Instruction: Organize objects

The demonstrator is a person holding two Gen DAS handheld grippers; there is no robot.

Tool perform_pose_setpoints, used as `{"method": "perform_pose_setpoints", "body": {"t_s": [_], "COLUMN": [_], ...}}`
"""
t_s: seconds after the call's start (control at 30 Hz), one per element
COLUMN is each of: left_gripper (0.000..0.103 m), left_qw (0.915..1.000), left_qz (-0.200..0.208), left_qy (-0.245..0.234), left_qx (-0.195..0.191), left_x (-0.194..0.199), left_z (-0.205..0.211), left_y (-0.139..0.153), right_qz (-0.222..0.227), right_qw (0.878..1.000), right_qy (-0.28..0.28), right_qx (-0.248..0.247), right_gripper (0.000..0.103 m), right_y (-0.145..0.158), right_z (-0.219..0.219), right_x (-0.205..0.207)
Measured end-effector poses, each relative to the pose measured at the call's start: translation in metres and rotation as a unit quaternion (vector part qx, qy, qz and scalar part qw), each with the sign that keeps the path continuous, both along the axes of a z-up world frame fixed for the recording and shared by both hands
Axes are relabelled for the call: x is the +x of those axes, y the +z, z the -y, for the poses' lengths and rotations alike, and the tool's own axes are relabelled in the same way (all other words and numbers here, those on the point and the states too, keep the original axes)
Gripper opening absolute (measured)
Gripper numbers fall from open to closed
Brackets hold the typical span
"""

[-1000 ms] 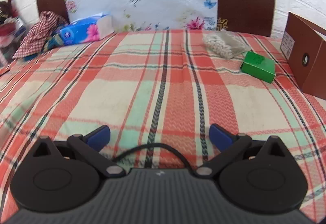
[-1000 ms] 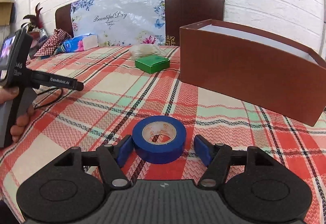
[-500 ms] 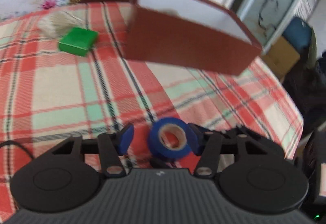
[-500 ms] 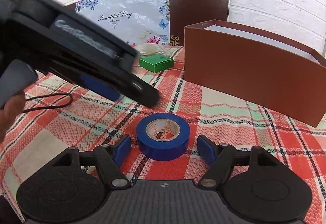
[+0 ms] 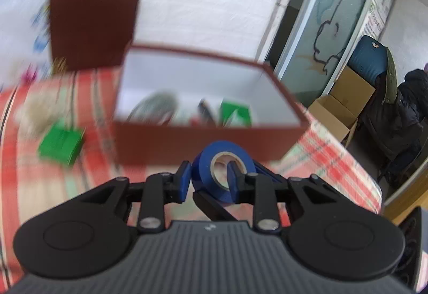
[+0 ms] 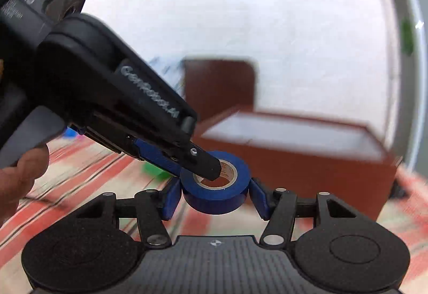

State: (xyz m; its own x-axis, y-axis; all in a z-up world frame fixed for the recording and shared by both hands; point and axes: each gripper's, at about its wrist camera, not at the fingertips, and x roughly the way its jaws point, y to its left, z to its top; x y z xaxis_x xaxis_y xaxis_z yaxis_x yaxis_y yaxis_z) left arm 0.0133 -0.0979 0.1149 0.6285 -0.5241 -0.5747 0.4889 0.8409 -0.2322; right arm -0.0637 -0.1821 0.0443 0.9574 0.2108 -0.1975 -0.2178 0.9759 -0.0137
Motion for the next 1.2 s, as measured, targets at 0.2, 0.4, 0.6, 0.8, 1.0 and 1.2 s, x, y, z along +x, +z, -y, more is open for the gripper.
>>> {"method": "perform_pose_setpoints", "body": {"t_s": [0.2,0.4,0.6,0.8,1.0,1.2], "left_gripper": [0.070,0.085,0.086,0.090,0.089,0.097], "left_qw": [0.9997,0.9975,0.9946,0.9845,0.9407,0.9140], "left_qz": [0.023,0.048,0.096,0.097,0.012,0.014], "left_qy": [-0.003,0.021,0.025,0.133,0.316,0.396], "left_qx": [0.009,0.048,0.033,0.059,0.124,0.088], "left_x": [0.048,0.052,0.004,-0.024,-0.011,-0.022], "left_z": [0.067,0.080,0.035,-0.057,-0.176,-0.258], "left_y": [0.016,-0.002,-0.006,-0.029,-0.083,-0.116], "right_qz": [0.026,-0.007,0.068,0.090,0.061,-0.027], "right_qw": [0.997,0.989,0.989,0.989,0.997,0.990], "right_qy": [-0.071,-0.140,-0.130,-0.114,-0.028,0.135], "right_qx": [0.018,0.037,0.013,-0.039,-0.033,-0.029], "right_gripper": [0.056,0.070,0.080,0.084,0.046,0.035], "right_y": [0.022,0.011,-0.003,-0.005,0.001,-0.002], "right_z": [0.046,0.079,0.065,0.046,0.011,-0.067], "right_x": [0.056,0.098,0.062,0.052,0.034,0.039]}}
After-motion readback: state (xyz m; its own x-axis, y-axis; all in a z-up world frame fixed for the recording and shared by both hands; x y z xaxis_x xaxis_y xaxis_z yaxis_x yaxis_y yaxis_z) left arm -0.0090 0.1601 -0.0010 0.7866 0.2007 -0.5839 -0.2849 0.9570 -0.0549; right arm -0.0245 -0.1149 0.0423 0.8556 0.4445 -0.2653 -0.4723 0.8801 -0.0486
